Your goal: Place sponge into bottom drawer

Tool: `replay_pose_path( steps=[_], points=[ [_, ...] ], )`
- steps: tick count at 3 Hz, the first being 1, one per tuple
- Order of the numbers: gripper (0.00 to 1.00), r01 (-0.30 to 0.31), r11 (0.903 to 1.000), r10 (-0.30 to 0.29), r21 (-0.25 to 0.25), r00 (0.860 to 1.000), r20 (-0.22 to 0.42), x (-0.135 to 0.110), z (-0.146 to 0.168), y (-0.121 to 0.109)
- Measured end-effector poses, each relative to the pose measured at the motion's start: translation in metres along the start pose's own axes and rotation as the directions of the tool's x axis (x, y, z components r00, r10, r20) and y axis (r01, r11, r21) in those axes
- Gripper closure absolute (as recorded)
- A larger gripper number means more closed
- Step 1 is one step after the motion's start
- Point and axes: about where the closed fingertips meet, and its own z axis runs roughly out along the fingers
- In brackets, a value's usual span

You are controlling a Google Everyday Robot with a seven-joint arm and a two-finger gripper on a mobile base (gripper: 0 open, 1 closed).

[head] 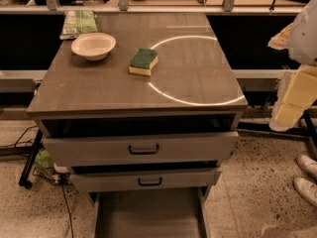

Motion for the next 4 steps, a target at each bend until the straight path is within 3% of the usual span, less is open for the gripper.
replay_pose_path(
  steps=[1, 2, 3, 4],
  points=[
    [0.00, 0.000, 1.0000, 0.000, 0.000, 1.000, 0.000, 0.000, 0.000, 0.000],
    [0.00, -0.041, 0.9991, 0.042, -0.014, 0.998, 0.049, -0.023, 0.021, -0.018],
    [0.00, -0.065, 0.9979, 0.065, -0.009, 0.990, 0.128, -0.076, 0.056, -0.055],
    [0.00, -0.064, 0.9961, 0.046, 0.061, 0.964, 0.262, -0.167, 0.088, -0.108]
  ],
)
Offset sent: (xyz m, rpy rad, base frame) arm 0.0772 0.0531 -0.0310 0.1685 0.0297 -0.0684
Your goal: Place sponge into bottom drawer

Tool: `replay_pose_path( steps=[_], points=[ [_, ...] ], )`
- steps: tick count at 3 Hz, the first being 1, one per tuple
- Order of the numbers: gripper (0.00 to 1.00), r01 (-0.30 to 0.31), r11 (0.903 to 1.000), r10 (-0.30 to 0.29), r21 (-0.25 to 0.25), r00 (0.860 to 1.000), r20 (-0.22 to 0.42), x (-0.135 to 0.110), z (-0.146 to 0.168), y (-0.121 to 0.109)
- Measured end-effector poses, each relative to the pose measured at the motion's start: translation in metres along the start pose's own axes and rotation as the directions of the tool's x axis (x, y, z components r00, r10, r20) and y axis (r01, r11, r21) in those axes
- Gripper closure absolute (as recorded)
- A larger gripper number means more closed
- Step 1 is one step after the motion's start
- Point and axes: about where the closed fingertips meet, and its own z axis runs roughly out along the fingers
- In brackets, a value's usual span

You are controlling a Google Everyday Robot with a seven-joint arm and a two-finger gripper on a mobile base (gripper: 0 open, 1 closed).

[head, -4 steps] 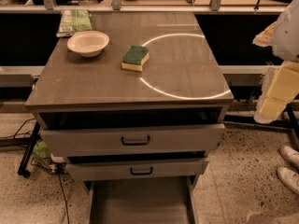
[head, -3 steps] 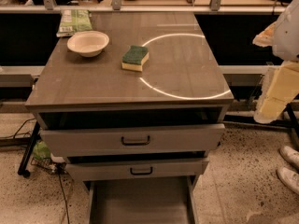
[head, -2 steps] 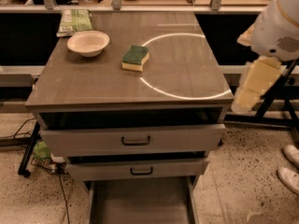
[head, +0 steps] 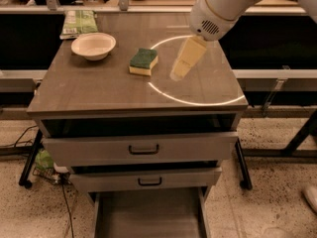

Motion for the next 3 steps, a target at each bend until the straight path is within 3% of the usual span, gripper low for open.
replay_pose_path(
  steps=[1, 2, 3],
  points=[
    [0.00, 0.000, 1.0000, 0.000, -0.001, 1.000, -0.001, 0.000, 0.000, 0.000],
    [0.00, -0.030, 0.9993, 0.029, 0.021, 0.999, 0.036, -0.013, 0.020, -0.016],
    [0.00, -0.091, 0.9952, 0.087, 0.036, 0.990, 0.110, -0.041, 0.059, -0.044]
  ],
)
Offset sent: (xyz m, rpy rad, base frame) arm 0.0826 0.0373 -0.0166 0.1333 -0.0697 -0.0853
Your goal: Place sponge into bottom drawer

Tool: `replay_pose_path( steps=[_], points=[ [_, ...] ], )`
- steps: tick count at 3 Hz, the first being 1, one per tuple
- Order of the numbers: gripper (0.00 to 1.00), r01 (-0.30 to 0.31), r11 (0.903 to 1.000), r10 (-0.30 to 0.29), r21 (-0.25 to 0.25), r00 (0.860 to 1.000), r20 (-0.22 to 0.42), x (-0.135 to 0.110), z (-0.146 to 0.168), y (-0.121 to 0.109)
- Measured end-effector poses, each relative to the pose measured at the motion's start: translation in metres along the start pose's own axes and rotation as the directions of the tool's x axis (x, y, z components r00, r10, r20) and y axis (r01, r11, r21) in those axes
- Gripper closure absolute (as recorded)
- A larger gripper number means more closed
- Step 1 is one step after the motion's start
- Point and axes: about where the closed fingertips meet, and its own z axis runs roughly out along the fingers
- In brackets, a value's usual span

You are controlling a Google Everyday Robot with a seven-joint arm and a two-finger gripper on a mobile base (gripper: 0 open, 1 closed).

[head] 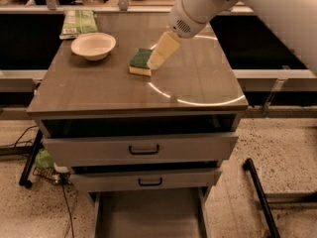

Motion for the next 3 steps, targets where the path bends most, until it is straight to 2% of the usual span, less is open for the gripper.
replay_pose_path(
  steps=[1, 2, 3],
  points=[
    [0.00, -0.039, 0.9987, 0.040, -0.034, 0.999, 0.036, -0.022, 0.044, -0.008],
    [0.00, -0.041, 0.9945, 0.046, -0.096, 0.998, 0.048, -0.038, 0.086, 0.000],
    [0.00, -0.060, 0.9928, 0.065, -0.103, 0.997, 0.043, -0.038, 0.117, -0.003]
  ],
)
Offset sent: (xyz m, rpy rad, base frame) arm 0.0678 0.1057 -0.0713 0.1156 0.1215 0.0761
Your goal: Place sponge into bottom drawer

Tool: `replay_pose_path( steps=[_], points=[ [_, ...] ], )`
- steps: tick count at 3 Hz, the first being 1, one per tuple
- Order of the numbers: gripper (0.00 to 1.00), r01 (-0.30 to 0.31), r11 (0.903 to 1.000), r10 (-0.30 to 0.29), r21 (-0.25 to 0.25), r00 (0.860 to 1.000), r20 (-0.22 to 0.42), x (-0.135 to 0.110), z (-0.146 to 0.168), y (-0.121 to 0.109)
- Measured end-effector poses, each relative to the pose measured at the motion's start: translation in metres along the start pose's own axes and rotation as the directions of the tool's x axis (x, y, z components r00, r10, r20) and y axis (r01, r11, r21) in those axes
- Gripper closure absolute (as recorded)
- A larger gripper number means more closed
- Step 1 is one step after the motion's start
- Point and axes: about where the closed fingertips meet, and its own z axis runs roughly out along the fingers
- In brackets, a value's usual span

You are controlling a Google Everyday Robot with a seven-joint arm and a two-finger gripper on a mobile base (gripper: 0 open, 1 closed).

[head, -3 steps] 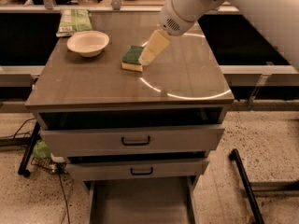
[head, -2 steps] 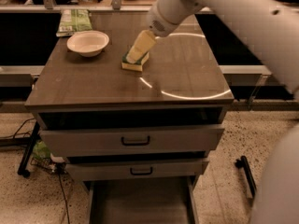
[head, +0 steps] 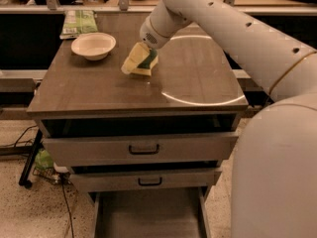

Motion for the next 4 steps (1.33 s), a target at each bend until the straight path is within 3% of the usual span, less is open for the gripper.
replay_pose_path(
  steps=[1, 2, 4],
  points=[
    [0.00, -0.018, 0.9997, 0.018, 0.016, 1.000, -0.008, 0.007, 0.018, -0.011],
    [0.12, -0.033, 0.9992, 0.034, 0.022, 0.999, -0.011, 0.016, 0.027, -0.015],
    [0.59, -0.038, 0.9988, 0.038, 0.030, 0.999, 0.008, 0.019, 0.016, -0.009]
  ],
)
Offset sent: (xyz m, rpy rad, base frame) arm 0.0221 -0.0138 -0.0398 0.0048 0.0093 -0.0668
